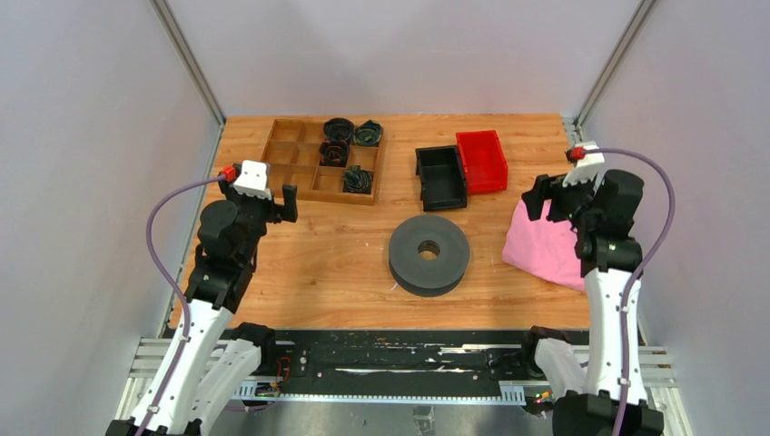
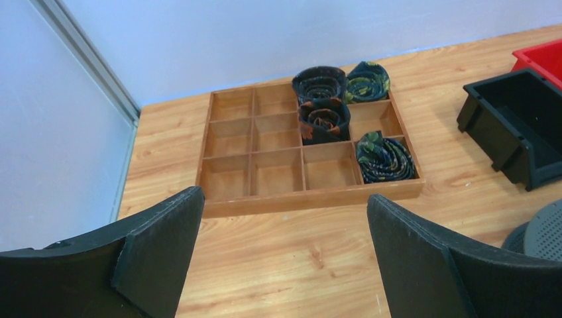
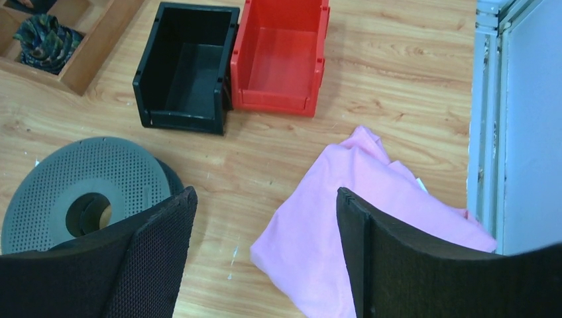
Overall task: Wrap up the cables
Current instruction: Reset both arms
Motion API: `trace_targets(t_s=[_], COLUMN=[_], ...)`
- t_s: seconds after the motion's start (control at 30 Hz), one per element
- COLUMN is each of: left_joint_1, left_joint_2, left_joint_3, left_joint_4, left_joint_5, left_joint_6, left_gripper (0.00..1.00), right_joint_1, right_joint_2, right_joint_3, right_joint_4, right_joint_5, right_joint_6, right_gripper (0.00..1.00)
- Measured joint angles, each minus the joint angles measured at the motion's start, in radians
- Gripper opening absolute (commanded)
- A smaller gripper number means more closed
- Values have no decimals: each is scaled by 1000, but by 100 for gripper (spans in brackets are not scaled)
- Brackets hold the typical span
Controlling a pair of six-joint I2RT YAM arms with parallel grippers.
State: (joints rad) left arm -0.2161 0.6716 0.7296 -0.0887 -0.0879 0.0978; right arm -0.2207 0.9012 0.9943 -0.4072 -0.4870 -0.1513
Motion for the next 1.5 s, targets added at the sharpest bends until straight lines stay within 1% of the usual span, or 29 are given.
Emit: trace_targets(t_s=[0.1, 0.23, 0.4, 0.53, 0.9, 1.5], left_joint_1=[6, 7, 14, 18, 19, 19], left_joint_2=[-9, -24, -70, -90, -81, -80], left_joint_3=[-31, -21, 37, 62, 63, 63], left_joint_4=[12, -27, -82, -95, -131, -132], left_joint_5=[14, 21, 21, 13, -5, -10], left_joint_6=[-4, -7, -12, -16, -16, -16], left_gripper=[100, 99, 99, 99, 100, 100], right_joint_1=[0, 0, 0, 0, 0, 0], right_joint_2=[-83, -130, -127, -124, -124, -123], right_joint_3=[-103, -124, -124, -124, -124, -124], right_joint_4=[58, 96, 122, 122, 121, 118], right_joint_5=[-2, -2, -2, -3, -3, -8], right_joint_6=[0, -2, -7, -10, -25, -30], right_gripper=[77, 78, 78, 78, 79, 80])
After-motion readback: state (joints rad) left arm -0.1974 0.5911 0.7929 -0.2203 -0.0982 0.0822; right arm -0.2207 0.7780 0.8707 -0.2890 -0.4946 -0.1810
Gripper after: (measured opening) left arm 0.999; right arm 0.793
